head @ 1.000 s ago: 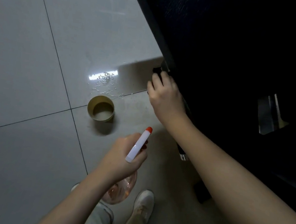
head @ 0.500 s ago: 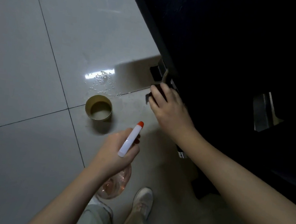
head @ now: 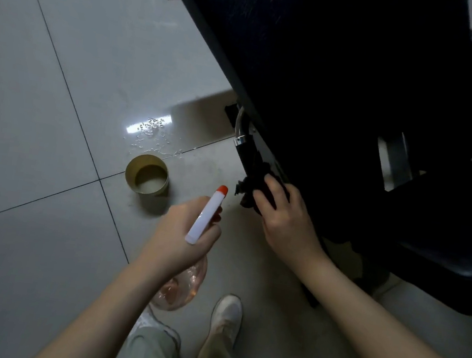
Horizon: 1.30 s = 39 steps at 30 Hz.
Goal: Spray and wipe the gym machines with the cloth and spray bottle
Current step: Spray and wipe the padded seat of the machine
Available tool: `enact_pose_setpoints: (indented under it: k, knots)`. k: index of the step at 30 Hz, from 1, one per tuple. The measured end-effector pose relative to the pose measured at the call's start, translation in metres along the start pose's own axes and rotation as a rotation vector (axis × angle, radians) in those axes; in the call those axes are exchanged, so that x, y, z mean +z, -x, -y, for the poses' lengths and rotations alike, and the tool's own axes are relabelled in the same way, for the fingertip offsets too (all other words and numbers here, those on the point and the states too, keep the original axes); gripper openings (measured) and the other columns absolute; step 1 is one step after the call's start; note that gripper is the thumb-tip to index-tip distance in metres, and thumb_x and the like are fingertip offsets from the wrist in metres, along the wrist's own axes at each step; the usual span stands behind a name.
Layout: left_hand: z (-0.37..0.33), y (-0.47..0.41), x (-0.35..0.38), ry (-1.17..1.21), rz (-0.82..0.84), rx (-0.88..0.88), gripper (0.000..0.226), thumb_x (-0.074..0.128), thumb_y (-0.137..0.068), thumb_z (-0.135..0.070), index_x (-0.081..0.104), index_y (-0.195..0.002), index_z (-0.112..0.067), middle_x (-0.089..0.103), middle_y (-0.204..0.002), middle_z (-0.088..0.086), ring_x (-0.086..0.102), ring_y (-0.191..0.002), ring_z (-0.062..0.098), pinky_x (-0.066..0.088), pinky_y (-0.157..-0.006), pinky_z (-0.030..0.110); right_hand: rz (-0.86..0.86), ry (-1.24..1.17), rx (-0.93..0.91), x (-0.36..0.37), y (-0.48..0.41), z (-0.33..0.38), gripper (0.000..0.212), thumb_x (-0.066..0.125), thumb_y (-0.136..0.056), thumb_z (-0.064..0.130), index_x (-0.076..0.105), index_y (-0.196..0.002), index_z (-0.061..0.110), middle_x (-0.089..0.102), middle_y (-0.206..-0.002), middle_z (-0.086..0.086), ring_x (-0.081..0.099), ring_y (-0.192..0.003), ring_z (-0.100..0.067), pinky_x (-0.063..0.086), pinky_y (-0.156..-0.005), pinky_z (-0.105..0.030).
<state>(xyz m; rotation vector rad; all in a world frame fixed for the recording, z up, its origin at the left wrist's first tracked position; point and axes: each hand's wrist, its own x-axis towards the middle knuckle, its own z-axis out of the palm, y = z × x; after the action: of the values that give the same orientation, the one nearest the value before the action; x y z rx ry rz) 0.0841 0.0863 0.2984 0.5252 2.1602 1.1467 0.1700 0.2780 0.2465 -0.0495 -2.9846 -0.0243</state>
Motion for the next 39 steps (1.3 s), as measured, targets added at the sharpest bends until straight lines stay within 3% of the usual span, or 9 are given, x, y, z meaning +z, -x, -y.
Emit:
enact_pose_setpoints:
  k: [4, 9, 11, 14, 17, 21, 28, 33, 39]
  knots:
    - [-0.006, 0.002, 0.010, -0.010, 0.036, 0.045, 0.042, 0.050, -0.075, -0.035, 0.062, -0.108, -0.010, 0.068, -0.099, 0.008, 0.064, -0.089, 0.023, 0.053, -0.079, 0.048, -0.025, -0.031, 0.069, 0.004, 0.029, 0.000, 0.030, 0.044, -0.090, 0.008, 0.049, -0.119, 0.009, 0.041, -0.125, -0.018, 0.050, -0.101, -0.038, 0.053, -0.078, -0.044]
    - [-0.011, 0.006, 0.020, -0.028, 0.064, 0.057, 0.043, 0.050, -0.075, -0.034, 0.062, -0.108, -0.009, 0.068, -0.099, 0.008, 0.063, -0.089, 0.022, 0.053, -0.079, 0.043, 0.094, -0.145, 0.249, -0.004, 0.068, 0.005, 0.049, 0.072, -0.069, -0.002, 0.057, -0.115, 0.006, 0.055, -0.117, -0.023, 0.060, -0.092, -0.041, 0.055, -0.071, -0.042]
    - [-0.012, 0.007, 0.025, -0.038, 0.085, 0.074, 0.040, 0.051, -0.075, -0.032, 0.062, -0.106, -0.010, 0.068, -0.097, 0.006, 0.063, -0.088, 0.020, 0.053, -0.079, 0.042, 0.150, -0.295, 0.390, -0.015, 0.077, 0.007, 0.040, 0.069, -0.077, 0.005, 0.060, -0.116, 0.008, 0.058, -0.117, -0.019, 0.061, -0.097, -0.034, 0.051, -0.075, -0.033]
    - [-0.013, 0.004, 0.035, -0.161, 0.168, 0.101, 0.041, 0.049, -0.075, -0.035, 0.061, -0.104, -0.008, 0.066, -0.094, 0.008, 0.061, -0.085, 0.022, 0.052, -0.078, 0.043, 0.124, -0.773, 1.004, -0.031, 0.083, 0.010, 0.032, 0.052, -0.094, 0.013, 0.057, -0.126, 0.012, 0.055, -0.123, -0.005, 0.052, -0.109, -0.013, 0.039, -0.086, -0.015]
    - [-0.020, -0.001, 0.046, -0.337, 0.284, 0.194, 0.040, 0.047, -0.075, -0.034, 0.058, -0.102, -0.006, 0.062, -0.088, 0.010, 0.057, -0.077, 0.025, 0.050, -0.074, 0.044, 0.009, -1.267, 1.679, -0.034, 0.086, 0.005, 0.039, 0.051, -0.096, 0.018, 0.049, -0.136, 0.014, 0.055, -0.129, -0.007, 0.053, -0.116, -0.022, 0.042, -0.102, -0.035]
    - [-0.031, -0.006, 0.059, -0.467, 0.373, 0.350, 0.025, 0.054, -0.085, -0.023, 0.057, -0.105, -0.007, 0.059, -0.091, 0.009, 0.054, -0.078, 0.025, 0.048, -0.074, 0.038, -0.184, -1.703, 2.121, -0.037, 0.083, 0.000, 0.040, 0.047, -0.098, 0.026, 0.046, -0.134, 0.007, 0.059, -0.116, -0.018, 0.056, -0.110, -0.034, 0.044, -0.100, -0.050]
    - [-0.041, -0.014, 0.068, -0.510, 0.420, 0.532, 0.022, 0.054, -0.079, -0.016, 0.060, -0.096, -0.002, 0.059, -0.077, 0.014, 0.043, -0.061, 0.019, 0.030, -0.049, 0.023, -0.298, -1.869, 2.262, -0.040, 0.078, 0.006, 0.035, 0.037, -0.101, 0.029, 0.054, -0.121, 0.006, 0.059, -0.108, -0.022, 0.055, -0.107, -0.037, 0.042, -0.100, -0.048]
    - [-0.048, -0.018, 0.068, -0.545, 0.349, 0.544, 0.012, 0.058, -0.069, -0.012, 0.055, -0.080, -0.007, 0.051, -0.058, 0.004, 0.046, -0.045, 0.019, 0.022, -0.039, 0.018, -0.388, -1.842, 2.307, -0.042, 0.080, 0.000, 0.033, 0.040, -0.100, 0.026, 0.051, -0.125, 0.008, 0.057, -0.103, -0.020, 0.054, -0.101, -0.036, 0.047, -0.079, -0.046]
    - [-0.039, -0.020, 0.057, -0.449, 0.281, 0.462, 0.022, 0.060, -0.063, -0.013, 0.057, -0.084, -0.006, 0.051, -0.054, 0.007, 0.048, -0.039, 0.023, 0.044, -0.032, 0.035, -0.420, -1.816, 2.298, -0.046, 0.074, -0.002, 0.034, 0.043, -0.099, 0.026, 0.049, -0.128, 0.009, 0.056, -0.101, -0.017, 0.055, -0.100, -0.035, 0.047, -0.090, -0.046]
